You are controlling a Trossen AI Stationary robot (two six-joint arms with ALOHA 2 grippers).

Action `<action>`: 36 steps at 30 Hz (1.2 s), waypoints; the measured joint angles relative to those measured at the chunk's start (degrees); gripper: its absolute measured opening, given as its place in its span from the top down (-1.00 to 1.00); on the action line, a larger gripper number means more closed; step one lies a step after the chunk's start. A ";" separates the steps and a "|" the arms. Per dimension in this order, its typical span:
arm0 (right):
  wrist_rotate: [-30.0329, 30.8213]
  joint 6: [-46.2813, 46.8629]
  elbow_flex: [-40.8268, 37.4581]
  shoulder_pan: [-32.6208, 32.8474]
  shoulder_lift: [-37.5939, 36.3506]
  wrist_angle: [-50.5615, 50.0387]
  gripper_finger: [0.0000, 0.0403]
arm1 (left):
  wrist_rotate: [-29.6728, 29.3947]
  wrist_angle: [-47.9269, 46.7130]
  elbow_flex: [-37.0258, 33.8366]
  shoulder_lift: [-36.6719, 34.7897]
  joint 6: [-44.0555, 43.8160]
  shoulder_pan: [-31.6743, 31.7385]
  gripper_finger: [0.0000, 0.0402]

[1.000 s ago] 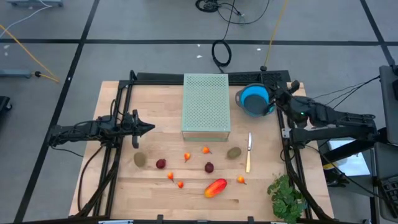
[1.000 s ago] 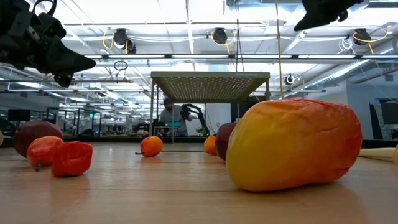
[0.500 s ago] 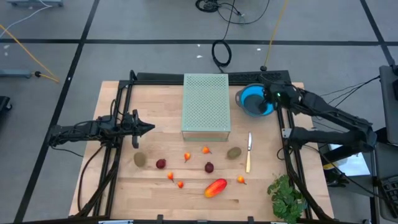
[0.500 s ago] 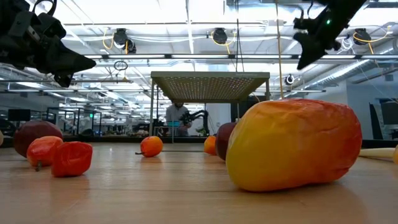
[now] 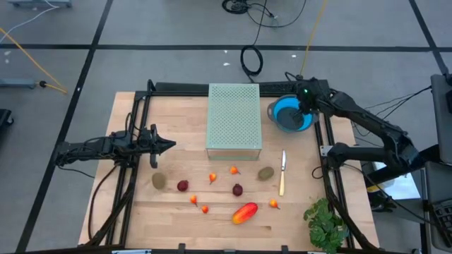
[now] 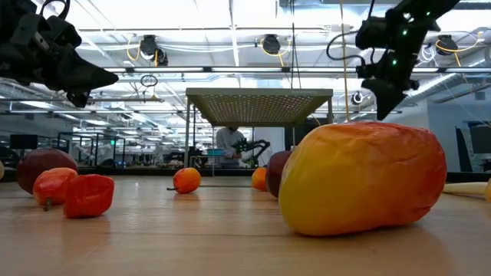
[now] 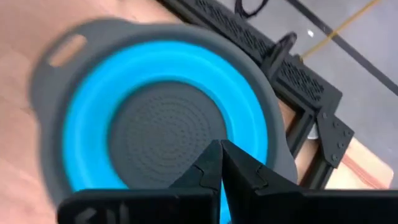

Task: Pick & Place Fruit
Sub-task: Put the blue strainer bowl on the shelf

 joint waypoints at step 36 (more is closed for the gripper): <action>-1.24 -4.53 0.00 -12.02 14.73 9.50 -0.30 | -0.02 0.00 -0.02 0.00 2.99 0.01 0.95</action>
